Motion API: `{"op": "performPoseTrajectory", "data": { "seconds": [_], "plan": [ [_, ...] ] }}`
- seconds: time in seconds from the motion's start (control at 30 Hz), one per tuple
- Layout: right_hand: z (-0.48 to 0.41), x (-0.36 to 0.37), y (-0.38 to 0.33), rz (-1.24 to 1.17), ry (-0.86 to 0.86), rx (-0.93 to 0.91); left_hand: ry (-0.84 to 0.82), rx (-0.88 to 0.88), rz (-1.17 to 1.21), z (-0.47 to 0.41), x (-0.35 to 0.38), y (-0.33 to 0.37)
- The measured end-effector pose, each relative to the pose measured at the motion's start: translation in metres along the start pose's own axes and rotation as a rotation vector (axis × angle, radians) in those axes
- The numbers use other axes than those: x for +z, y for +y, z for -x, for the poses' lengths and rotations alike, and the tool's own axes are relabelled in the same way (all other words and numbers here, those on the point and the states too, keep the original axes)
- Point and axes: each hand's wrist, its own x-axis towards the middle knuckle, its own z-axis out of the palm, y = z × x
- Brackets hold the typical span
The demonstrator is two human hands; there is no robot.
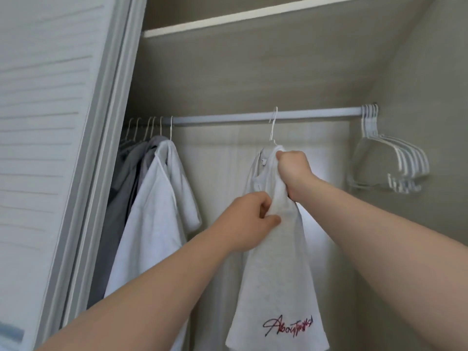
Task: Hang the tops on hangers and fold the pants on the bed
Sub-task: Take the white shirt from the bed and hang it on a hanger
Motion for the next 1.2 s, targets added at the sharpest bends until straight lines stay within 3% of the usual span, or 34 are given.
{"op": "performPoseTrajectory", "data": {
  "seconds": [0.47, 0.8, 1.03, 1.1, 1.2],
  "plan": [
    [-0.064, 0.071, 0.024, -0.012, -0.097, -0.057, 0.051, -0.087, -0.246, -0.042, -0.022, -0.068],
    [-0.081, 0.070, -0.010, -0.048, -0.082, -0.049, 0.160, -0.056, -0.234, -0.047, -0.043, -0.053],
    [-0.087, 0.055, 0.016, -0.024, -0.152, 0.054, 0.088, -0.089, -0.303, -0.044, -0.041, -0.048],
    [-0.082, 0.052, 0.019, 0.031, -0.155, 0.011, 0.087, -0.101, -0.299, -0.039, -0.040, -0.052],
    [-0.068, 0.045, 0.015, 0.301, -0.209, -0.143, 0.069, -0.103, -0.364, -0.034, -0.046, -0.057]
  ]
}}
